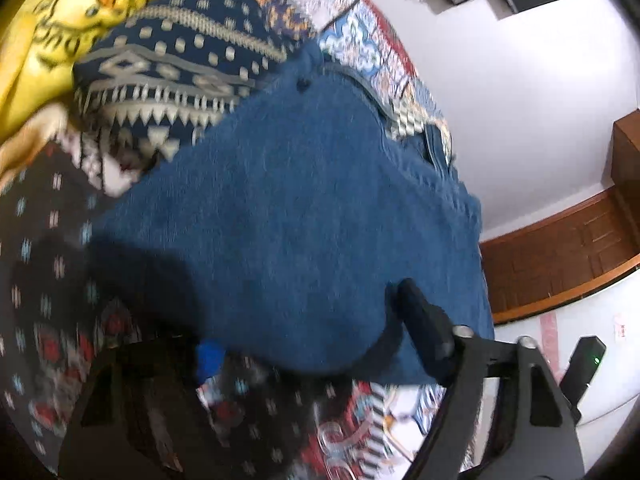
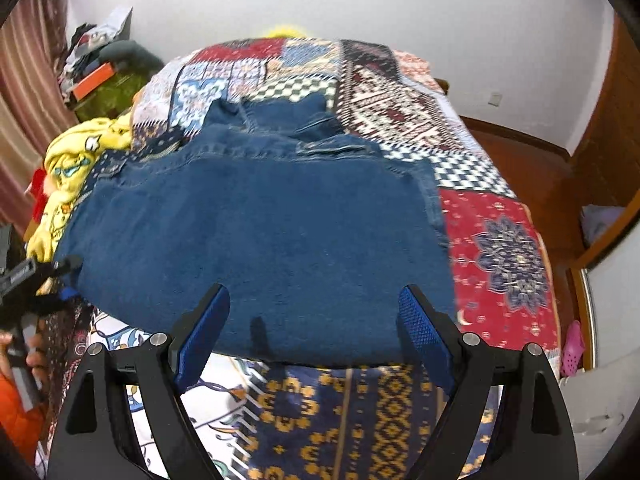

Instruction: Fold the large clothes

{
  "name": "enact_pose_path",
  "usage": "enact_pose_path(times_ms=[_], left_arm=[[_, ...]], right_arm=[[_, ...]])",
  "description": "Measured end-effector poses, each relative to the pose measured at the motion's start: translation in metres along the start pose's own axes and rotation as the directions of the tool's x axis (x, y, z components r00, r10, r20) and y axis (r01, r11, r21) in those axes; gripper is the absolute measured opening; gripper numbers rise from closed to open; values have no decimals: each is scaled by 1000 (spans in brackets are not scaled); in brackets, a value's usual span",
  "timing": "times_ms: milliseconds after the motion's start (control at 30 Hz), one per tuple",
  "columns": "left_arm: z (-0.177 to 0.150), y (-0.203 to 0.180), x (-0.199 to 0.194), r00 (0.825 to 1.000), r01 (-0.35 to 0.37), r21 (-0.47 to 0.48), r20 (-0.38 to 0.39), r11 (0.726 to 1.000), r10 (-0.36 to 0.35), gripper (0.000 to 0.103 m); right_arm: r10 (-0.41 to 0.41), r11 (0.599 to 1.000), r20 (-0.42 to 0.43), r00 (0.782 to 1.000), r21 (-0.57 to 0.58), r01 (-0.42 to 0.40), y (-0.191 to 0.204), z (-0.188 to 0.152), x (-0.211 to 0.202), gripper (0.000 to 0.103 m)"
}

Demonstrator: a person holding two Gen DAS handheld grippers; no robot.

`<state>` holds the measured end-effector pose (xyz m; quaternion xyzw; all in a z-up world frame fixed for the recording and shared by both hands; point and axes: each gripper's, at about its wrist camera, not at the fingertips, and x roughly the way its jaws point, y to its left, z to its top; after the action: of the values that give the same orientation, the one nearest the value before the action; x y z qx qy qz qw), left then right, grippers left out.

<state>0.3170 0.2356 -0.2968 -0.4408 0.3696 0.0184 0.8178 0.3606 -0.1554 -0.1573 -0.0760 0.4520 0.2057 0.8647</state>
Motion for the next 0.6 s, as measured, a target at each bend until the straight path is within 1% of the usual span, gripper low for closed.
enact_pose_path(times_ms=[67,100,133,167,233,267,333,400,533,600], left_arm=[[6,5,3,999,14,-19,31,1000,-13,64],[8,8,4,999,18,-42,50,999,-16,57],[10,11,4,998,29,-72,65,997,-25,52],[12,14,3,997,42,-96,75,994,-35,50],[12,15,1,996,48,-130,83,990,-38,37],[13,13,-5,995,45,-128,91,991,-34,35],[16,-1,-22,993,19,-56,121,998,-12,29],[20,-26,-37,988,-9,39,153,999,3,28],[29,-64,-63,979,-18,144,205,989,-12,24],[31,-81,-83,968,-3,184,246,983,-43,23]], right_arm=[[8,1000,-12,1000,-7,-8,5,0,4,84],[11,1000,-18,1000,-12,-11,8,0,6,84],[9,1000,-23,1000,-17,-9,10,0,7,84],[6,1000,-27,1000,-22,-6,13,0,8,84],[-2,999,-39,999,-34,1,17,-1,10,84],[-4,999,-43,999,-40,2,19,-1,10,84],[-4,999,-47,999,-49,2,23,0,8,84],[-6,998,-47,999,-62,3,27,1,4,84],[3,996,-33,999,-91,-6,42,7,-7,84],[15,995,-21,1000,-101,-17,52,13,-11,84]])
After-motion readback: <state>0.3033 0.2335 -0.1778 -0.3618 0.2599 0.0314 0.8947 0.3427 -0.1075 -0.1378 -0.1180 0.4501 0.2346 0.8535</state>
